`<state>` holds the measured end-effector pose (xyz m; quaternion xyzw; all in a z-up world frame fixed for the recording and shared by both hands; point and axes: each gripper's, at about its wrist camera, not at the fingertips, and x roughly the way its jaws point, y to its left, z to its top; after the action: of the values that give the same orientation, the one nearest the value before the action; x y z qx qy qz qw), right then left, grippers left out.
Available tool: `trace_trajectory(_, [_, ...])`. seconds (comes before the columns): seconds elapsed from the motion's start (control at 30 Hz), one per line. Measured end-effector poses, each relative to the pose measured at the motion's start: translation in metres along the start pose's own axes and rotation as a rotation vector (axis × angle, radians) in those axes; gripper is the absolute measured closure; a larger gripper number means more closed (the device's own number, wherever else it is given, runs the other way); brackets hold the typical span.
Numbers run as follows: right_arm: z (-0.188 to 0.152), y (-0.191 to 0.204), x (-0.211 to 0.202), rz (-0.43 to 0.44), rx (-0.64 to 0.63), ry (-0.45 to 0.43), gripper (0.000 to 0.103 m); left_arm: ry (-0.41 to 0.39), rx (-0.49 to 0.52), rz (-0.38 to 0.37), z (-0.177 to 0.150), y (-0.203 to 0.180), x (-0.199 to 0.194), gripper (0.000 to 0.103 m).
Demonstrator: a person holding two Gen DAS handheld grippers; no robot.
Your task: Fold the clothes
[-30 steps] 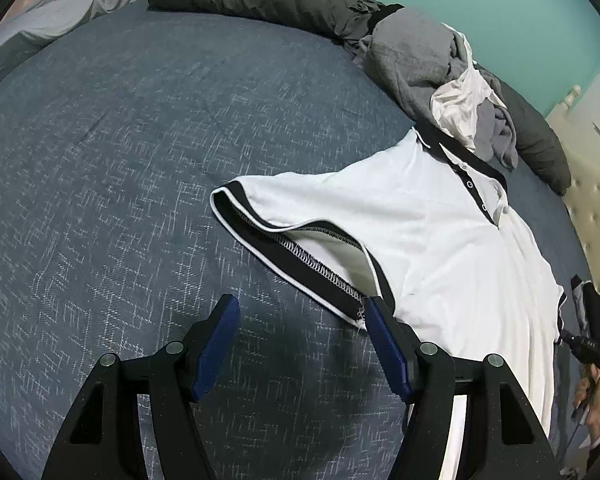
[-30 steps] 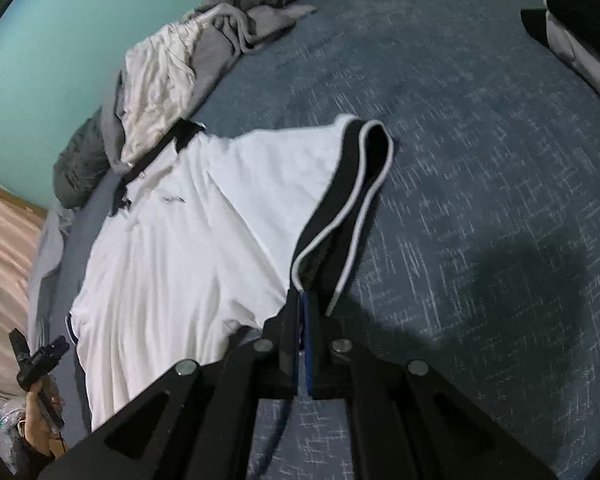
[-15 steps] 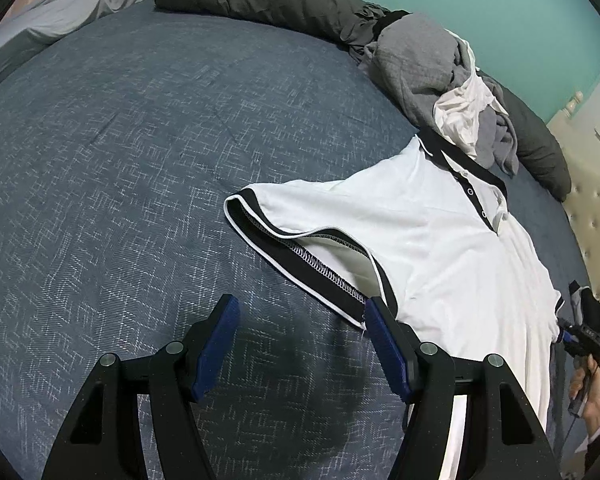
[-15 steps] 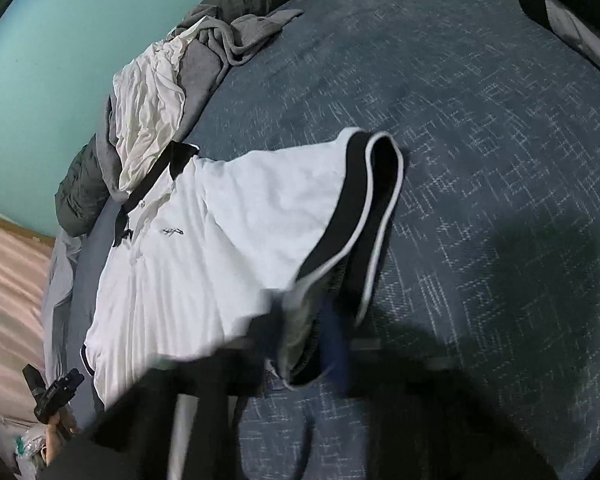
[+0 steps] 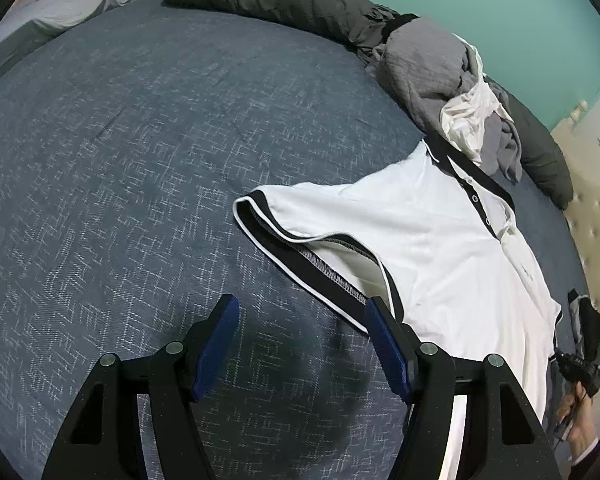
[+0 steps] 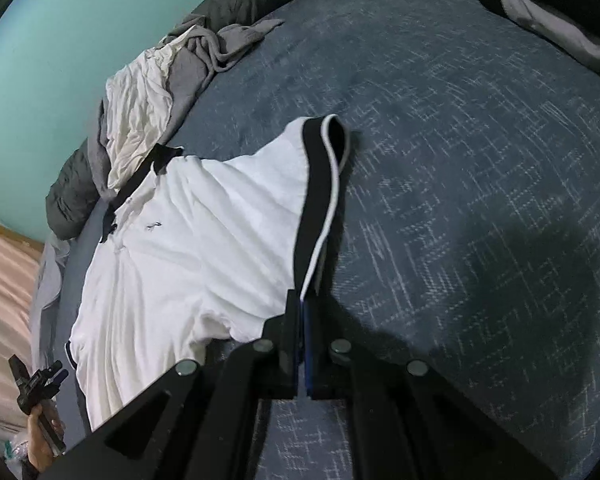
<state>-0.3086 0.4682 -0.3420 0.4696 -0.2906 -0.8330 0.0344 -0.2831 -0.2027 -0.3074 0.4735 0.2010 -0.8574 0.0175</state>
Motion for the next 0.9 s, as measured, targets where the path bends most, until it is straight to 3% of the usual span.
trace_trajectory(0.27, [0.003,0.006,-0.013,0.022,-0.024,-0.057,0.1,-0.016,-0.068,-0.036,0.009,0.007,0.003,0.034])
trace_trajectory(0.47, [0.0,0.007,-0.019,0.007,-0.028,-0.076,0.091,-0.016,-0.098,-0.101,0.014,-0.008,0.009,0.034])
trace_trajectory(0.63, [-0.005,0.012,-0.026,0.03,-0.023,-0.063,0.082,0.033,-0.095,-0.131,0.011,-0.02,0.028,0.037])
trace_trajectory(0.7, [-0.008,0.016,-0.029,0.039,-0.04,-0.055,0.081,0.05,-0.089,-0.133,0.008,-0.022,0.033,0.061])
trace_trajectory(0.77, [-0.012,0.019,-0.033,0.045,-0.056,-0.048,0.08,0.068,-0.078,-0.125,0.004,-0.023,0.037,0.096])
trace_trajectory(0.8, [-0.014,0.019,-0.034,0.048,-0.058,-0.046,0.08,0.068,-0.083,-0.127,0.002,-0.02,0.036,0.101])
trace_trajectory(0.9, [-0.018,0.019,-0.038,0.057,-0.059,-0.04,0.08,0.059,-0.098,-0.132,-0.004,-0.013,0.03,0.101])
